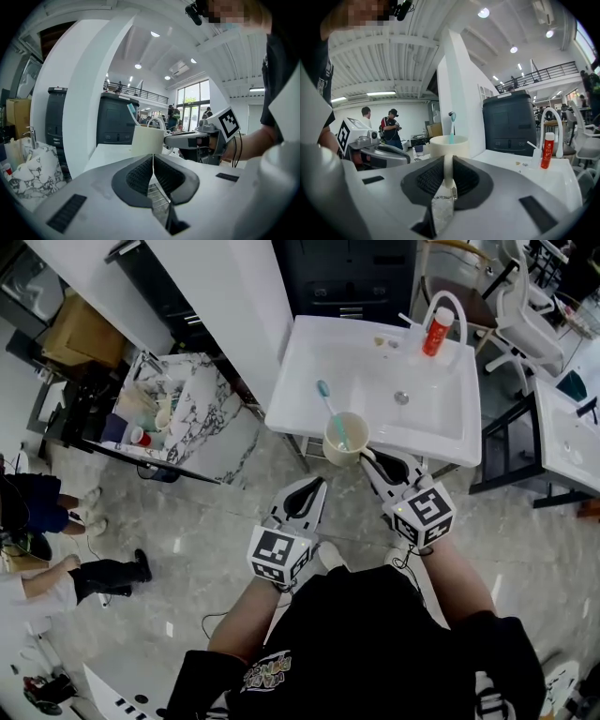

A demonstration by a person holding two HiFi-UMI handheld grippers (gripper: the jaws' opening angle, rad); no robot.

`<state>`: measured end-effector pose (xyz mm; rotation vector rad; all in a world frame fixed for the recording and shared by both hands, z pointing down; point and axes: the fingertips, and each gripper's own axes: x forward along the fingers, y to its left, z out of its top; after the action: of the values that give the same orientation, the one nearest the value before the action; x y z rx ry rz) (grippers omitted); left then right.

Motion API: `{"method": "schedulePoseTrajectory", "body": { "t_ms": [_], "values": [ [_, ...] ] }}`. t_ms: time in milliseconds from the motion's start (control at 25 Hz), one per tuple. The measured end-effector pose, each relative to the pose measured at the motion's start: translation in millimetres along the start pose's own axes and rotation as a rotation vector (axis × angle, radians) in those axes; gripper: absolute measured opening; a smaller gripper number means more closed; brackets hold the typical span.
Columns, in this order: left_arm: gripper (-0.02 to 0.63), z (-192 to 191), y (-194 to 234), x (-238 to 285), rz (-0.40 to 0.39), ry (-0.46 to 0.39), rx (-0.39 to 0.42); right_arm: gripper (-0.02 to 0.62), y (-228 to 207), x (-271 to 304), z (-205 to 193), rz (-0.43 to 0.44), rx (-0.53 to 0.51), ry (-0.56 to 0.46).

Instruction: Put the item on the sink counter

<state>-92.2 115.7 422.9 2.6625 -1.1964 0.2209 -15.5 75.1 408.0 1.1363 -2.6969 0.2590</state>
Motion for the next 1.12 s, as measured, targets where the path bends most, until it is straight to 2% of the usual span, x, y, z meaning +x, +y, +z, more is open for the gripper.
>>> {"method": "schedulePoseTrajectory", "body": {
  "t_ms": [520,1120],
  "values": [
    [0.020,9,25,5,-0.066,-0.001,0.007,0.097,2,28,16,-0.047,0.001,-0.006],
    [0.020,23,48,73,-0.043,0.005,-0.001,0.097,-69,58,22,-0.023,-0.011,0.009]
  ]
}}
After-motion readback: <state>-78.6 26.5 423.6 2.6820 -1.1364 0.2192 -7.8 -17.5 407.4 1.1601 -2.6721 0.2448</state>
